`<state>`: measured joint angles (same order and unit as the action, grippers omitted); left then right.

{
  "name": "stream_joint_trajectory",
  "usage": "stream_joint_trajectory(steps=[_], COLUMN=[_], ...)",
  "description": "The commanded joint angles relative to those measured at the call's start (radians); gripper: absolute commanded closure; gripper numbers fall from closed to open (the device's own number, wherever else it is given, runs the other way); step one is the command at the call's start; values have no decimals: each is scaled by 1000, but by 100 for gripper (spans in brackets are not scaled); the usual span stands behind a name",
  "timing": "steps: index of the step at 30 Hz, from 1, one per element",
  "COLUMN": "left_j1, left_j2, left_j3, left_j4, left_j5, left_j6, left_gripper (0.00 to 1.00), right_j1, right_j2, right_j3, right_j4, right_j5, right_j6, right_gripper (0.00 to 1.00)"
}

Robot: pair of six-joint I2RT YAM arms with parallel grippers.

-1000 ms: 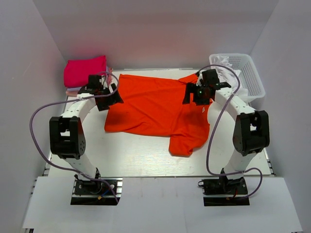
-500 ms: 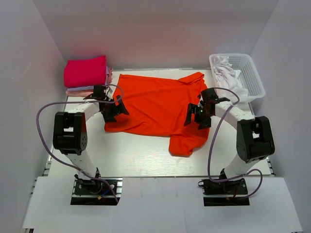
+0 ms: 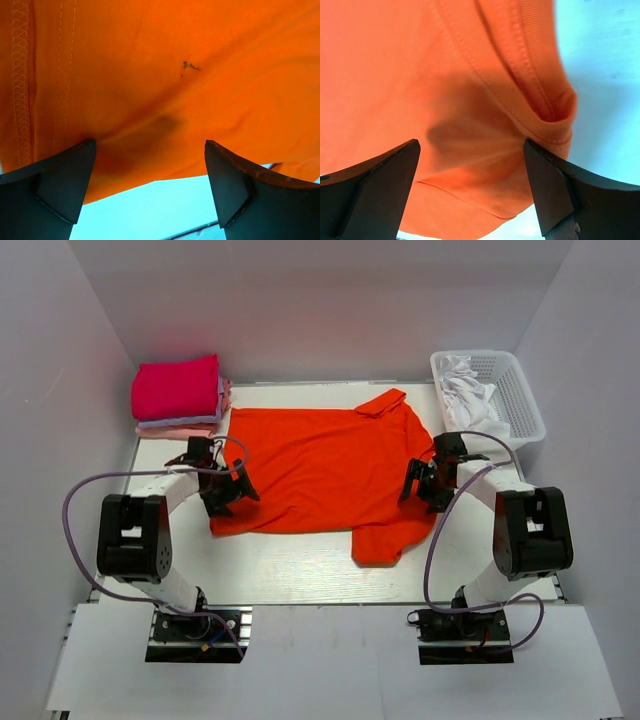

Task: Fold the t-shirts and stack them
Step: Flatten out the tshirt

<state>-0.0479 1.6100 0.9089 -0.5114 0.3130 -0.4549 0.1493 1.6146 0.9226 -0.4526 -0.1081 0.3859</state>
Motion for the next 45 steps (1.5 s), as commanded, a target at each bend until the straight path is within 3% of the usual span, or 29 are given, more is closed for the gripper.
stream_joint_trajectory(steps=[1, 4, 6, 12, 15, 20, 23, 26, 30, 31, 32, 36, 38, 42, 45], left_j1=[0, 0, 0, -20, -20, -20, -20, -20, -20, -20, -20, -20, -20, -20, -20], left_j2=[-74, -117, -108, -78, -96, -140, -140, -151, -215, -228, -237, -257, -257, -257, -257], left_j3=[-38, -41, 58, 228, 246, 246, 246, 226, 171, 171, 160, 160, 160, 160, 160], left_j4=[-88, -61, -50, -36, -27, -39, -65, -75, -75, -66, -65, -65, -56, -56, -56], left_j5=[-69, -69, -58, 29, 119, 152, 140, 140, 140, 140, 140, 172, 172, 181, 181], left_j6=[-13, -22, -22, -41, -41, -15, 4, 4, 4, 4, 4, 13, 13, 13, 22], left_gripper=[0, 0, 0, 0, 0, 0, 0, 0, 0, 0, 0, 0, 0, 0, 0], right_j1=[-43, -54, -48, -36, -13, 44, 110, 153, 197, 203, 203, 211, 213, 208, 196], right_j2=[14, 31, 36, -131, -236, -398, -449, -467, -394, -383, -360, -328, -312, -234, -213], right_j3=[-47, 20, 131, 226, 153, -13, -115, -188, -223, -200, -179, 11, 47, -34, -120], right_j4=[8, -17, -104, -274, -391, -484, -448, -362, -296, -291, -294, -374, -344, -178, -110], right_j5=[16, -5, -7, -77, -110, -260, -311, -332, -285, -256, -248, -281, -344, -478, -452], right_j6=[-41, -87, -126, -121, -84, -10, 57, 122, 123, 111, 107, 51, 48, 76, 61], right_gripper=[10, 10, 10, 10, 10, 10, 10, 24, 24, 38, 39, 31, 21, 18, 17])
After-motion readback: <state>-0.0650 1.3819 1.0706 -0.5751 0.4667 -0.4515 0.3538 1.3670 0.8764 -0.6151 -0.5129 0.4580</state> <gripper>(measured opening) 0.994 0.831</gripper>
